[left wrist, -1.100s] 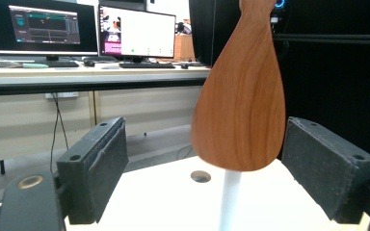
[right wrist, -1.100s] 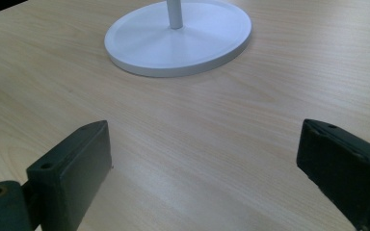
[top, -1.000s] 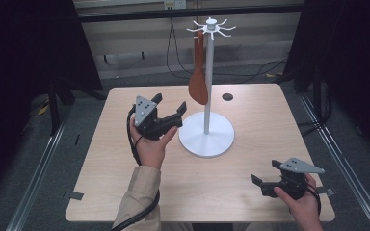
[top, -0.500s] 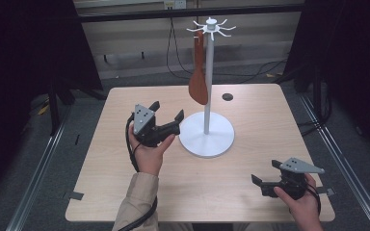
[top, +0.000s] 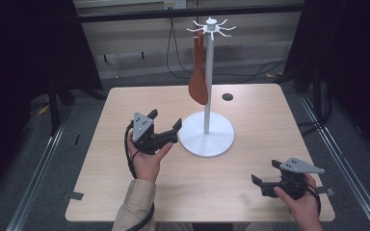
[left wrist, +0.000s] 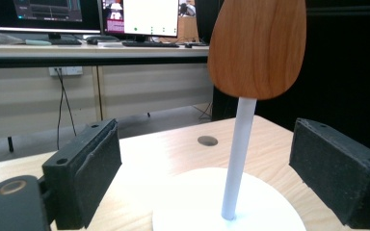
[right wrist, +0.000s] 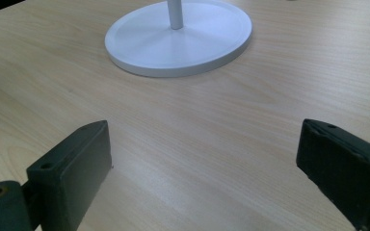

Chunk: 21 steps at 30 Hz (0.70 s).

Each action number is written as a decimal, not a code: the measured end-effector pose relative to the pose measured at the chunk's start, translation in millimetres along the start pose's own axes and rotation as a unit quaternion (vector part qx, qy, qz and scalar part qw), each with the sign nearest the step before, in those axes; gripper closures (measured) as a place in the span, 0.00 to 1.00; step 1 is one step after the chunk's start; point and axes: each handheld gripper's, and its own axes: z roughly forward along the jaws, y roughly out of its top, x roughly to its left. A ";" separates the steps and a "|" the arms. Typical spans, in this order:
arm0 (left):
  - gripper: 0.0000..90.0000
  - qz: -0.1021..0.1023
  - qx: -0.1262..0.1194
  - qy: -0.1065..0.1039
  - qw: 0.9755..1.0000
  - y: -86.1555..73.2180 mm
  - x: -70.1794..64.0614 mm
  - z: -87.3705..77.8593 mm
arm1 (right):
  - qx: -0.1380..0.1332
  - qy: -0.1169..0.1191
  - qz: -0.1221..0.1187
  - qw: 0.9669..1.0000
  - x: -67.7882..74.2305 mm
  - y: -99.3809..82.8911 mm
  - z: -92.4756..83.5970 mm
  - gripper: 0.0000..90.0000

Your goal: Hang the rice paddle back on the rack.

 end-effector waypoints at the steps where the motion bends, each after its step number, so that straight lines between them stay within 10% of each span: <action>1: 0.12 0.000 0.000 0.000 1.000 0.0 0.0 0.0 | 0.000 0.000 0.000 1.000 0.0 0.0 0.0 0.05; 21: 0.11 0.007 0.020 0.008 1.000 -28.9 7.8 -14.8 | 0.000 0.000 -0.001 1.000 0.8 0.4 0.0 0.05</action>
